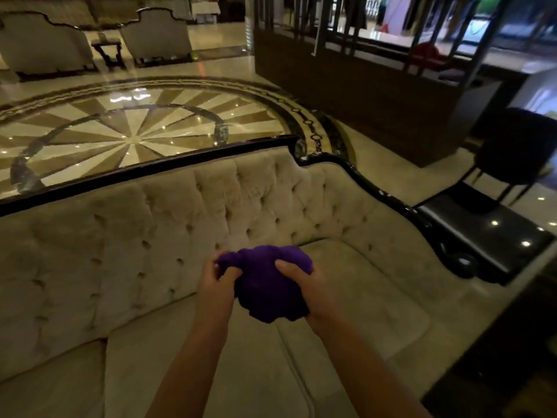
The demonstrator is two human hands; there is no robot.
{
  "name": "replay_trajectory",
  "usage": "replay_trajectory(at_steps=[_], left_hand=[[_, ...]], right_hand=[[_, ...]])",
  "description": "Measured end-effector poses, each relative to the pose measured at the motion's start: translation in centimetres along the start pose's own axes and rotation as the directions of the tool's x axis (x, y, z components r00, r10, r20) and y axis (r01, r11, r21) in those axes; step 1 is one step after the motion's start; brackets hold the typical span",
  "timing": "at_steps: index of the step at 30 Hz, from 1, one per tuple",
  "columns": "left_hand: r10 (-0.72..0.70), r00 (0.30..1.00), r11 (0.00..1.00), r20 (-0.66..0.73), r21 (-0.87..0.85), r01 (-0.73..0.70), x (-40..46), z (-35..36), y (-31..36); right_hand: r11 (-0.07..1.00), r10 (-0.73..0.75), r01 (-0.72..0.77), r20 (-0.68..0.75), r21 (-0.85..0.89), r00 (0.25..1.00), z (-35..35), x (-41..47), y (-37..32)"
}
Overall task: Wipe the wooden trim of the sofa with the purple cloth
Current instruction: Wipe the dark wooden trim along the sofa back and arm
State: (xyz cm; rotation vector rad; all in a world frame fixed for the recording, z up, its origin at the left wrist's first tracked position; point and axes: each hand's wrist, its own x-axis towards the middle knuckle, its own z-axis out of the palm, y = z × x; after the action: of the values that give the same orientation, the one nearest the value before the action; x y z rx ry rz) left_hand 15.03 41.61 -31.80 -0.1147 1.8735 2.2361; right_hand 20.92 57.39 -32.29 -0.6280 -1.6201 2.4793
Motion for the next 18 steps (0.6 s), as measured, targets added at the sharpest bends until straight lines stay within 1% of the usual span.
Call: replay_trajectory(at_steps=[5, 7, 8, 9, 10, 12, 13, 15, 18], left_hand=[[0.033, 0.999, 0.99, 0.016, 0.137, -0.035, -1.7, 3.2, -1.6], [0.068, 0.995, 0.975, 0.073, 0.208, -0.081, -2.8, 5.4, -1.6], [0.073, 0.988, 0.967, 0.134, 0.233, -0.103, -3.5, 6.6, -1.5], [0.058, 0.973, 0.963, 0.221, 0.245, -0.113, -4.2, 7.9, -1.3], [0.033, 0.943, 0.962, 0.331, 0.247, -0.121, -4.9, 9.1, -1.2], [-0.039, 0.856, 0.962, 0.515, 0.251, -0.107, -6.2, 11.6, -1.3], [-0.083, 0.819, 0.964, 0.567, 0.256, -0.08, -6.8, 12.9, -1.6], [-0.116, 0.785, 0.963, 0.609, 0.261, -0.06, -7.5, 15.6, -2.4], [-0.095, 0.768, 0.952, 0.634, 0.282, -0.115, -7.9, 20.5, -4.0]], right_hand=[[0.997, -0.039, 0.048, -0.138, 0.062, 0.99, -4.1, -3.7, -0.6], [0.994, -0.072, 0.085, -0.175, 0.069, 0.982, -6.5, -5.1, -1.4], [0.993, -0.09, 0.103, -0.186, 0.058, 0.978, -7.7, -5.8, -2.0], [0.992, -0.115, 0.123, -0.19, 0.035, 0.975, -8.9, -6.3, -2.5], [0.989, -0.143, 0.146, -0.188, 0.003, 0.972, -10.1, -6.7, -3.0], [0.983, -0.181, 0.173, -0.184, -0.057, 0.966, -12.3, -7.3, -4.1], [0.982, -0.188, 0.178, -0.183, -0.07, 0.965, -13.4, -7.5, -4.5], [0.982, -0.188, 0.177, -0.19, -0.074, 0.964, -15.8, -7.6, -5.3], [0.988, -0.153, 0.144, -0.22, -0.054, 0.963, -20.2, -7.5, -6.5]])
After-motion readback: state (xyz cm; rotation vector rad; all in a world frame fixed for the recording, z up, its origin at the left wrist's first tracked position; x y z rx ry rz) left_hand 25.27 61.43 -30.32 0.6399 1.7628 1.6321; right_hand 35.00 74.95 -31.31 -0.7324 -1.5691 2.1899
